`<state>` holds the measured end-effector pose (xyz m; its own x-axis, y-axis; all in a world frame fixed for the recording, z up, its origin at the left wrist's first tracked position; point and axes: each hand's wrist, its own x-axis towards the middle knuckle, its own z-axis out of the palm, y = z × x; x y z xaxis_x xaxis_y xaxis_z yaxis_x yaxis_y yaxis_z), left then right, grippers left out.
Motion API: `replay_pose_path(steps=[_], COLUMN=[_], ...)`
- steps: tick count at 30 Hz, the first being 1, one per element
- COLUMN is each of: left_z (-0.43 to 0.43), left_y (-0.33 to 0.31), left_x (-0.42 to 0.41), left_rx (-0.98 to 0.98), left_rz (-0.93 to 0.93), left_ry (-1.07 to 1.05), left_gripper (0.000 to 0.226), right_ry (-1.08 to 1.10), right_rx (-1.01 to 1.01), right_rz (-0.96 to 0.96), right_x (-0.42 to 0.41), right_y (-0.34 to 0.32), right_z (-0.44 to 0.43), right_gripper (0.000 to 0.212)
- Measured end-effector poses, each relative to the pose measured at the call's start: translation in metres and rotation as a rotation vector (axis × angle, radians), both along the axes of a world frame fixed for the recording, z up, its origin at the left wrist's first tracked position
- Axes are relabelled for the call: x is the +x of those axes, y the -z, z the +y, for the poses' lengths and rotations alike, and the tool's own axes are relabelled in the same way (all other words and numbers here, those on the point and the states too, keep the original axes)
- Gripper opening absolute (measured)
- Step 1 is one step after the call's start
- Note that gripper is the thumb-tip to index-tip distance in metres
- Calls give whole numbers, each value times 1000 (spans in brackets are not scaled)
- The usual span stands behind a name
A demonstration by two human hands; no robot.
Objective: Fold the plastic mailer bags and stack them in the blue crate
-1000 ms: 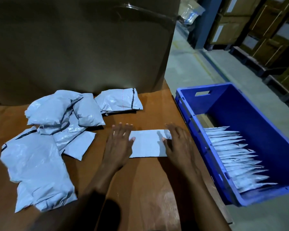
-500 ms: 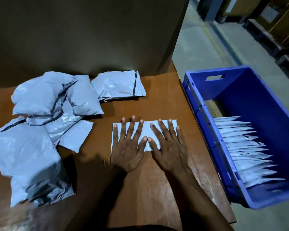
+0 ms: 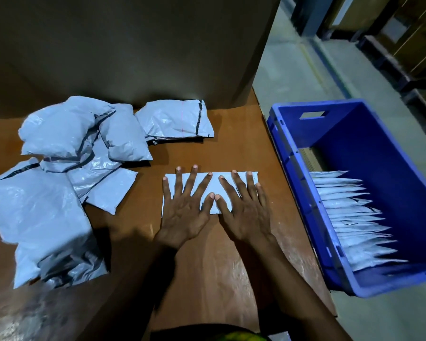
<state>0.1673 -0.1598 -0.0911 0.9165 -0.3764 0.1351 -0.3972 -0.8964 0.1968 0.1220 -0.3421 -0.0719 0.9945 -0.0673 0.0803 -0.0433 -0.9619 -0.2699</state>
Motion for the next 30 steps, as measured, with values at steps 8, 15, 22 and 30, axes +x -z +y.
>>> replay_pose_path(steps=[8,15,22,30], left_z=[34,41,42,15], left_y=[-3,3,1,-12], left_x=[-18,-18,-18,-16], left_rx=[-142,-60,-38,-54], left_rz=[28,0,19,-15], left_ry=[-123,-157,-156,-138], left_gripper=[67,63,65,67], right_ry=[-39,-177,-217,-86], right_rx=[45,41,175,82], right_rz=[46,53,216,46], right_x=[5,19,30,16], right_y=[-27,-7,-22,-12], right_z=[20,56,38,-12], right_gripper=[71,57,59,67])
